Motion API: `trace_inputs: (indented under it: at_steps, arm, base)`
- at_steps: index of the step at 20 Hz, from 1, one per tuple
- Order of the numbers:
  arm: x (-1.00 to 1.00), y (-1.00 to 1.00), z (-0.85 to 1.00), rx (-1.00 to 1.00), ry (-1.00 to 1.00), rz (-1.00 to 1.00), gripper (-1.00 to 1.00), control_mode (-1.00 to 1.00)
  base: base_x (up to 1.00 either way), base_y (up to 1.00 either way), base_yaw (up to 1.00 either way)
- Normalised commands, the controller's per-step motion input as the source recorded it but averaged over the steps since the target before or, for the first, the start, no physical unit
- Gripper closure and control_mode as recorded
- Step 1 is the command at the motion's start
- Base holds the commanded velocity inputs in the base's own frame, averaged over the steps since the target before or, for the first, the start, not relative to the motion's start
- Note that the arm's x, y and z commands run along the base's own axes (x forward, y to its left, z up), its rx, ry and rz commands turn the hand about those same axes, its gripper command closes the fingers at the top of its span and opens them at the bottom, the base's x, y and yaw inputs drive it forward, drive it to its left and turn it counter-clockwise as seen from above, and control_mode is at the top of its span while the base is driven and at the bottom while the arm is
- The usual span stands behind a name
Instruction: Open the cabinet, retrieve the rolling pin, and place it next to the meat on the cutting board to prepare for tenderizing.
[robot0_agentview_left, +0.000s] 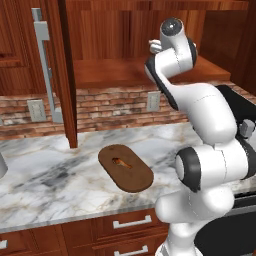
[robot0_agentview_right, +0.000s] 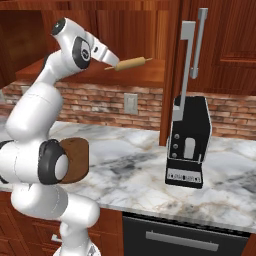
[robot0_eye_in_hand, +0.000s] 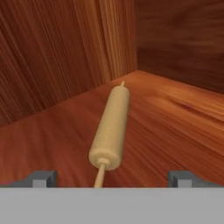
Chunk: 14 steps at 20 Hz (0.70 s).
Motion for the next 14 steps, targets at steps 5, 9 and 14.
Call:
trace_inputs:
  at_steps: [5, 9, 14]
  arm:
    - [0.37, -0.08, -0.02, 0.00, 0.03, 0.00, -1.00, -1.00]
    - [0.11, -0.09, -0.12, 0.00, 0.00, -0.01, -1.00, -1.00]
    - [0.02, -0.10, -0.15, 0.01, 0.00, -0.05, -1.00, -1.00]
  base:
    - [0.00, 0.00, 0.00]
    - [0.00, 0.00, 0.00]
    - [0.00, 0.00, 0.00]
